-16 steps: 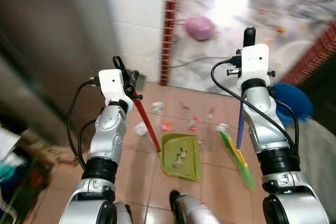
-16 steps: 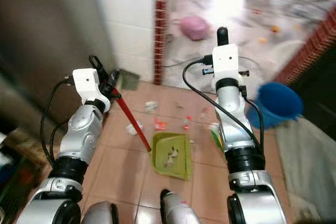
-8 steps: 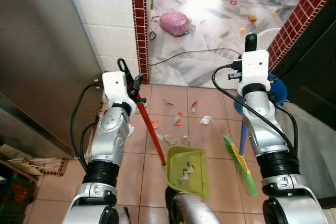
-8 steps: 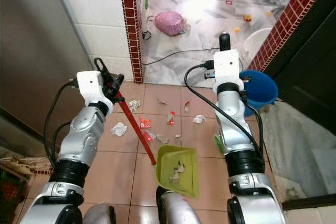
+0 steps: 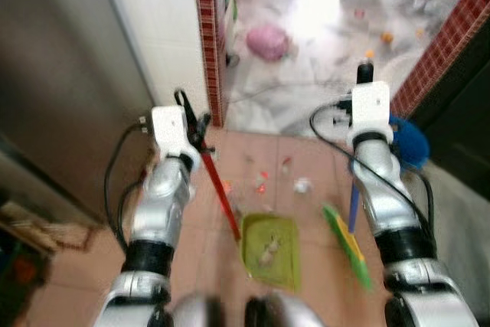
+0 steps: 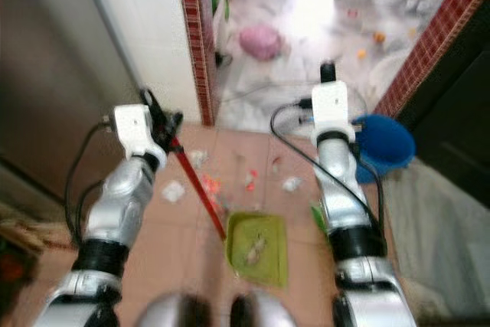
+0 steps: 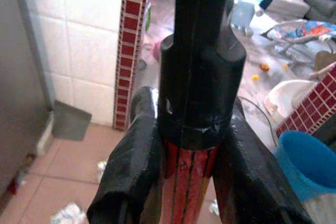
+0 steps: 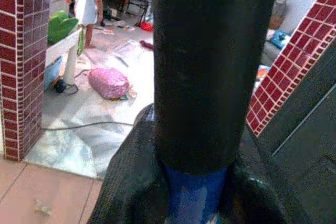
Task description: Sweep floor
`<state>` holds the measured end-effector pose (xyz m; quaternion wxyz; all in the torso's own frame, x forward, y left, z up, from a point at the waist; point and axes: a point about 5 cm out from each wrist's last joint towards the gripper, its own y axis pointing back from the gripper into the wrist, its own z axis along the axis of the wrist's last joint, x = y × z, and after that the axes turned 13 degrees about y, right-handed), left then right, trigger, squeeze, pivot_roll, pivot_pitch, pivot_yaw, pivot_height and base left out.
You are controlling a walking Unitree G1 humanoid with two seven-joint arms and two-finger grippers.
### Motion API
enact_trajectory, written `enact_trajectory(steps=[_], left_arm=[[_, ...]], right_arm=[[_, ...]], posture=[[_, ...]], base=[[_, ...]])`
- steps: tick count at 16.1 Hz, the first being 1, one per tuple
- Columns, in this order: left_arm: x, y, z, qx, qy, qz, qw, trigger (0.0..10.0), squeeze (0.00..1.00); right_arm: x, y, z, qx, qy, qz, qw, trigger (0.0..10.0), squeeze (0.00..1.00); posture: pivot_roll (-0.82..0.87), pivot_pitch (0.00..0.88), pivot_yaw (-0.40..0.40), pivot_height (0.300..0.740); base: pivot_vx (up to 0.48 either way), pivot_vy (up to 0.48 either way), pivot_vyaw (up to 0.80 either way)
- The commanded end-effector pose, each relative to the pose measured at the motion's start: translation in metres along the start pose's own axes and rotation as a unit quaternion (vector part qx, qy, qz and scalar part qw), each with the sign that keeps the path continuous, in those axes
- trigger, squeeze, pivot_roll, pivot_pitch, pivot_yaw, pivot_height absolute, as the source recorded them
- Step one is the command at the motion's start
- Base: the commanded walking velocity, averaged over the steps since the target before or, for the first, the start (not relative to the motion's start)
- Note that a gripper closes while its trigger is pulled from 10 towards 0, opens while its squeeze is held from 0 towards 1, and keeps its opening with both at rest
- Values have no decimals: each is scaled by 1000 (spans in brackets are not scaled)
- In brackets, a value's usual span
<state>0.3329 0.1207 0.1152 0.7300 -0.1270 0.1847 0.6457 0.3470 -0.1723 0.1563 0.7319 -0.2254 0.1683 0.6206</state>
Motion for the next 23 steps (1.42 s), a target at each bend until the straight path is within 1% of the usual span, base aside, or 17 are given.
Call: enact_trajectory(steps=[1, 5, 7, 12, 15, 17, 20, 23], left_arm=[[-10, -2, 9, -20, 7, -19, 1000, 10000, 0], [-10, -1, 8, -17, 8, -18, 1000, 10000, 0], [-5, -2, 12, -29, 13, -4, 999, 10000, 0], [8, -4, 23, -49, 9, 33, 998, 10000, 0], [11, -3, 27, -55, 10, 31, 998, 10000, 0], [13, -3, 31, -61, 17, 32, 997, 10000, 0], [14, -3, 32, -63, 12, 31, 997, 10000, 0], [14, -2, 36, -73, 16, 32, 997, 10000, 0]], right_arm=[[-11, -2, 4, -14, 15, -21, 1000, 10000, 0], [-11, 1, -2, -7, 20, -19, 1000, 10000, 0], [-11, 3, -6, -2, 23, -18, 1000, 10000, 0], [-11, 3, -8, 0, 24, -15, 1000, 10000, 0], [-11, 3, -8, 0, 25, -15, 1000, 10000, 0], [-11, 3, -9, 1, 25, -14, 1000, 10000, 0], [-9, 6, -11, 3, 25, -9, 1000, 10000, 0], [-6, 6, -10, 1, 29, -4, 1000, 10000, 0]], posture=[[-71, 78, 1, 740], [-73, 77, 0, 740], [-73, 75, -1, 740], [-72, 70, -3, 740], [-72, 66, -4, 740], [-72, 66, -7, 740], [-69, 63, -14, 740], [-68, 66, -14, 740]], base=[[0, -398, -444], [0, -365, 0], [0, 0, 0], [0, 0, 0], [0, 0, 0], [0, 424, -216], [0, 477, -473], [0, 467, -729]])
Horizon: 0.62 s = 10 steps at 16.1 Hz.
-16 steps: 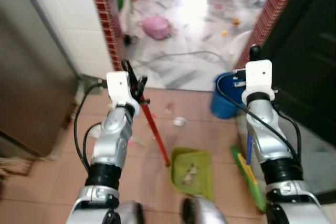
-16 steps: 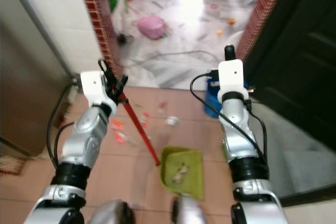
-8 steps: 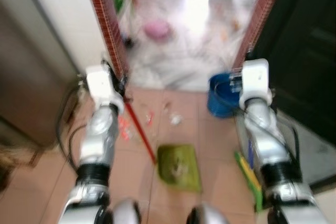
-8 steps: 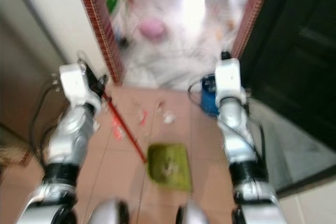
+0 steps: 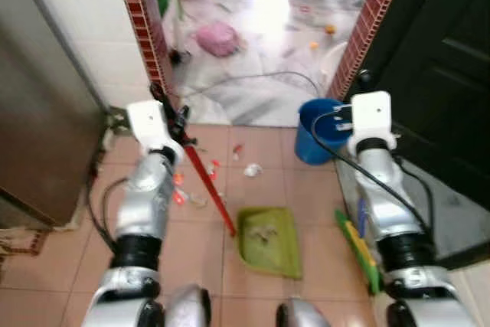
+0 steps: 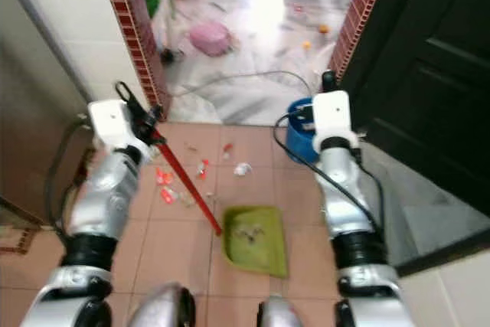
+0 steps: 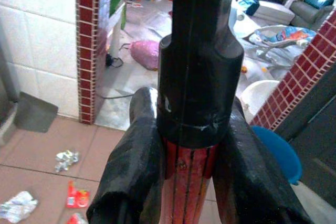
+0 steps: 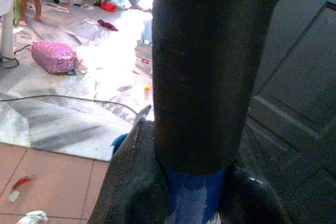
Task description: Sweep floor
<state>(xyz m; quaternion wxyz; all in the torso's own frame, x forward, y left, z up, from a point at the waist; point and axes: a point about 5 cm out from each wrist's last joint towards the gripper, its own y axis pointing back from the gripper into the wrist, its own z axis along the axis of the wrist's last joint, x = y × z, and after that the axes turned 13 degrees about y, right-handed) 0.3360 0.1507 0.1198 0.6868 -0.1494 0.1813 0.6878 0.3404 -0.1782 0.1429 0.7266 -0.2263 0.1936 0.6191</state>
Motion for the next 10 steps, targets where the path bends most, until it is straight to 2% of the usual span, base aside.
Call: enact_trajectory(steps=[1, 2, 3, 5, 10], left_arm=[[-13, -3, 19, -42, 6, -22, 999, 10000, 0], [-14, -3, 22, -48, 8, -23, 999, 10000, 0], [-15, -3, 26, -54, 10, -25, 998, 10000, 0], [-20, -5, 36, -68, 9, -33, 997, 10000, 0], [-28, -4, 46, -82, 16, -49, 995, 10000, 0]], right_arm=[[-7, -1, 4, -13, 10, -12, 1000, 10000, 0], [-7, -1, 4, -12, 10, -12, 1000, 10000, 0], [-6, -2, 4, -11, 12, -13, 1000, 10000, 0], [-5, -3, 2, -6, 17, -13, 1000, 10000, 0], [5, -1, 0, -1, 15, -7, 1000, 10000, 0]], posture=[[-68, 66, -14, 740], [-69, 68, -9, 740], [-68, 75, -8, 740], [-65, 73, -7, 740], [-56, 67, 8, 740]], base=[[0, 465, -800], [0, 454, -800], [0, 424, 0], [313, 328, 0], [430, 0, 0]])
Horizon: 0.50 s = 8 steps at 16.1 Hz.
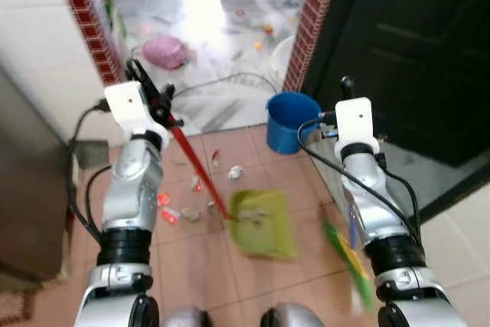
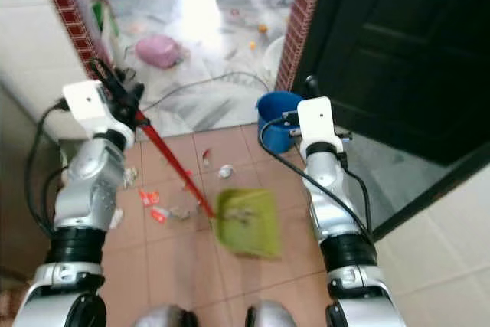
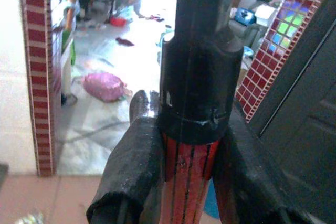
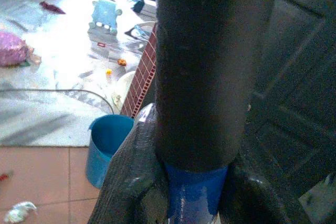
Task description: Sweep floor
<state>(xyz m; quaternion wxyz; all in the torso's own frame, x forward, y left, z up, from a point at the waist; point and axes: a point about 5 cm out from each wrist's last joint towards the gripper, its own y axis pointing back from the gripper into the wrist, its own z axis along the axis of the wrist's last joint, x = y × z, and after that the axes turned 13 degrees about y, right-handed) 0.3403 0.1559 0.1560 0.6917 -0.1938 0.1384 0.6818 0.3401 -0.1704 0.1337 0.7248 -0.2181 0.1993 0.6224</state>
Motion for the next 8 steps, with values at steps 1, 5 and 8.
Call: enact_trajectory(steps=[1, 5, 8], left_arm=[[-18, -4, 14, -30, 18, -28, 999, 10000, 0], [-31, -8, 37, -62, 44, -42, 996, 10000, 0], [-41, -9, 51, -82, 56, -52, 994, 10000, 0]], right_arm=[[-5, -2, 1, -7, 17, -12, 1000, 10000, 0], [-4, -3, -2, -1, 20, -12, 1000, 10000, 0], [-1, -2, -4, 2, 18, -10, 1000, 10000, 0]], posture=[[-56, 65, 8, 740], [-52, 63, 13, 740], [-48, 57, 17, 740]], base=[[461, 0, 0], [461, 0, 0], [463, 0, 0]])
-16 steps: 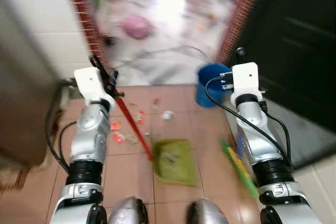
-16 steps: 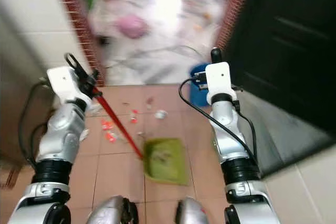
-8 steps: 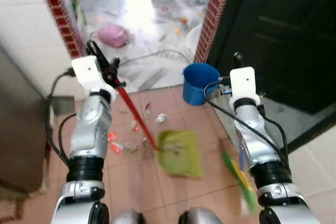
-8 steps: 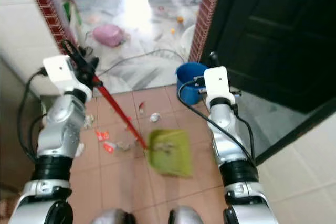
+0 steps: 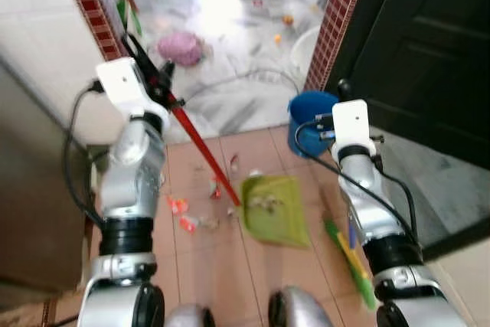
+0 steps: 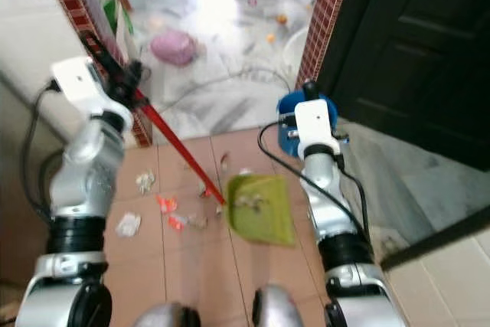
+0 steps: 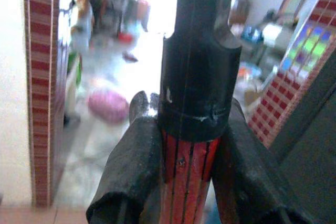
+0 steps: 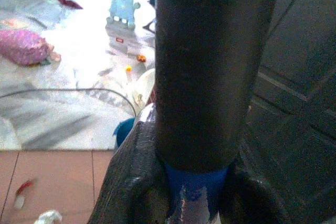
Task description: Sweep floor
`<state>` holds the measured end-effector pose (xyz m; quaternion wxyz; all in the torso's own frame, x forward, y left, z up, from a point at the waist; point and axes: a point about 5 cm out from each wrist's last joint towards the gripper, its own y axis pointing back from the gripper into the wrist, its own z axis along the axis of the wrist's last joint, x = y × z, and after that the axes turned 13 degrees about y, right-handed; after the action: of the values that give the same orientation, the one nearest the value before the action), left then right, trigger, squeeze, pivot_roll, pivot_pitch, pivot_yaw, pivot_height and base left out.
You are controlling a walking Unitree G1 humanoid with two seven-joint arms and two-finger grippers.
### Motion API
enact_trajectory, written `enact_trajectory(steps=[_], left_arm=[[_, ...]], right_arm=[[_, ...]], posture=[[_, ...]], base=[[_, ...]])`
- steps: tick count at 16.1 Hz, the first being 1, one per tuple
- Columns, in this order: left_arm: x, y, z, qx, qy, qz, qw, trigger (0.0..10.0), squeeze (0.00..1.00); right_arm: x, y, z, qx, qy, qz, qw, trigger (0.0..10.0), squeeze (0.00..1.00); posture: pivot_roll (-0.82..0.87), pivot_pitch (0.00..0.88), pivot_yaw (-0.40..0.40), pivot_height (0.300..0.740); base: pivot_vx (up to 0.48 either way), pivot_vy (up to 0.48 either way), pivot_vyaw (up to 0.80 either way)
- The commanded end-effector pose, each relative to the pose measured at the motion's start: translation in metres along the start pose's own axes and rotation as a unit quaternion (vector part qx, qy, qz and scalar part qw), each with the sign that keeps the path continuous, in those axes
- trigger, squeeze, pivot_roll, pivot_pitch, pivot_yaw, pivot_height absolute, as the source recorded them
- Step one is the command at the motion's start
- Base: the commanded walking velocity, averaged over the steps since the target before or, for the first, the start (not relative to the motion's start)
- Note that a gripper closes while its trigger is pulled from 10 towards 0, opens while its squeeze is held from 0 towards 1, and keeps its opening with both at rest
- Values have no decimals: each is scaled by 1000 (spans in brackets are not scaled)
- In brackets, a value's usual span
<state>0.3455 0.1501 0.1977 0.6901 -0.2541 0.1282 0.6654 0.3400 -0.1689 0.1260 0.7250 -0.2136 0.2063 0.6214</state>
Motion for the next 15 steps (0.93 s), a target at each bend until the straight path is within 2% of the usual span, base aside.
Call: enact_trajectory(steps=[1, 4, 8, 15], left_arm=[[-23, -5, 22, -45, 29, -39, 998, 10000, 0], [-33, -8, 36, -60, 62, -45, 995, 10000, 0], [-44, -13, 60, -95, 70, -53, 992, 10000, 0], [-47, -18, 57, -89, 55, -43, 994, 10000, 0]], right_arm=[[-6, -3, 0, -5, 16, -10, 1000, 10000, 0], [-2, -3, -1, -2, 17, -5, 1000, 10000, 0], [1, -2, -3, -1, 19, -1, 1000, 10000, 0], [5, -3, -3, -3, 18, 2, 1000, 10000, 0]], posture=[[-48, 57, 17, 740], [-41, 51, 19, 740], [-36, 48, 17, 740], [-40, 43, 22, 740]], base=[[472, 0, 0], [480, 0, 0], [480, 0, 0], [480, 0, 0]])
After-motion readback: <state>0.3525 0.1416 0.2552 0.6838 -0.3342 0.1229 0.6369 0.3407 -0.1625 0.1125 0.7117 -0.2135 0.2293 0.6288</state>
